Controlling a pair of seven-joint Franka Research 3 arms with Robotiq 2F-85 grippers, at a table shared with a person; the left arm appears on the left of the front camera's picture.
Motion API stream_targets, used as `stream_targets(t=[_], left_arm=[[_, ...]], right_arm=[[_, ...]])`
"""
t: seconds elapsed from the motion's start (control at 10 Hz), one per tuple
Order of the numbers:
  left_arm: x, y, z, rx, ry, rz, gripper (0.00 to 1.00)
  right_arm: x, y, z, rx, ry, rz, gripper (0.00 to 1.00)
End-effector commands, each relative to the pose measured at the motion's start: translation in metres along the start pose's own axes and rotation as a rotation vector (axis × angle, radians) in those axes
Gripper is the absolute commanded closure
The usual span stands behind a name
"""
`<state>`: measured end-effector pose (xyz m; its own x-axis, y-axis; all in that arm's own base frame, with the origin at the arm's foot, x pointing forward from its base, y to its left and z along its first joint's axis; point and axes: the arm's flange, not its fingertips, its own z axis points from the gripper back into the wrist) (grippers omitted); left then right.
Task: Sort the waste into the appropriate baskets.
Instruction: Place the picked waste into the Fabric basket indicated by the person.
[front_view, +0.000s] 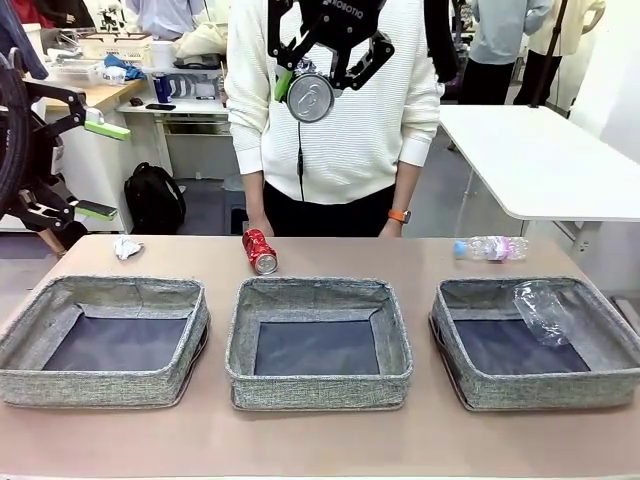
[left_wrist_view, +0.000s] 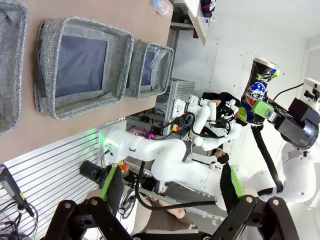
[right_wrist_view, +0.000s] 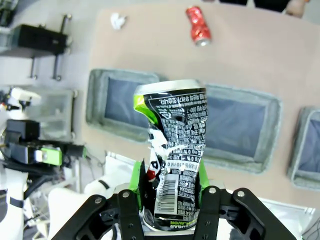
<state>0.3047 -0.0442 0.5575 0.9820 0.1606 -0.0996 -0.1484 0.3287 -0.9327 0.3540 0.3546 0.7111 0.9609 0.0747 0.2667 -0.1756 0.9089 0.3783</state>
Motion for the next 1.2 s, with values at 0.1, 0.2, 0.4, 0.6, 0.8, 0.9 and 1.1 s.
stream_targets(t=[0.1, 0.2, 0.4, 0.6, 0.8, 0.9, 1.1], left_arm=[[-0.0017, -0.0028, 0.0008, -0.019, 0.001, 0.007, 0.0], [-0.0017, -0.0028, 0.0008, -0.019, 0.001, 0.007, 0.0], [-0.0017, -0.0028, 0.0008, -0.019, 0.001, 0.007, 0.0], [-0.0017, -0.0028, 0.0008, -0.019, 0.001, 0.007, 0.0], [-0.0017, -0.0028, 0.0008, -0.019, 0.001, 0.007, 0.0], [-0.0017, -0.0028, 0.0008, -0.019, 0.001, 0.007, 0.0], [-0.0017, -0.0028, 0.0008, -0.019, 0.001, 0.007, 0.0]], right_arm=[[-0.0029, -0.0003, 0.0013, -0.001, -0.002, 0.016, 0.53], [-0.0029, -0.0003, 0.0013, -0.001, -0.002, 0.016, 0.53], [-0.0029, -0.0003, 0.0013, -0.001, -0.002, 0.016, 0.53], [-0.0029, -0.0003, 0.0013, -0.001, -0.002, 0.016, 0.53], [-0.0029, -0.0003, 0.0013, -0.001, -0.002, 0.016, 0.53], [-0.0029, -0.0003, 0.0013, -0.001, -0.002, 0.016, 0.53], [-0.0029, -0.0003, 0.0013, -0.001, -0.002, 0.016, 0.53]])
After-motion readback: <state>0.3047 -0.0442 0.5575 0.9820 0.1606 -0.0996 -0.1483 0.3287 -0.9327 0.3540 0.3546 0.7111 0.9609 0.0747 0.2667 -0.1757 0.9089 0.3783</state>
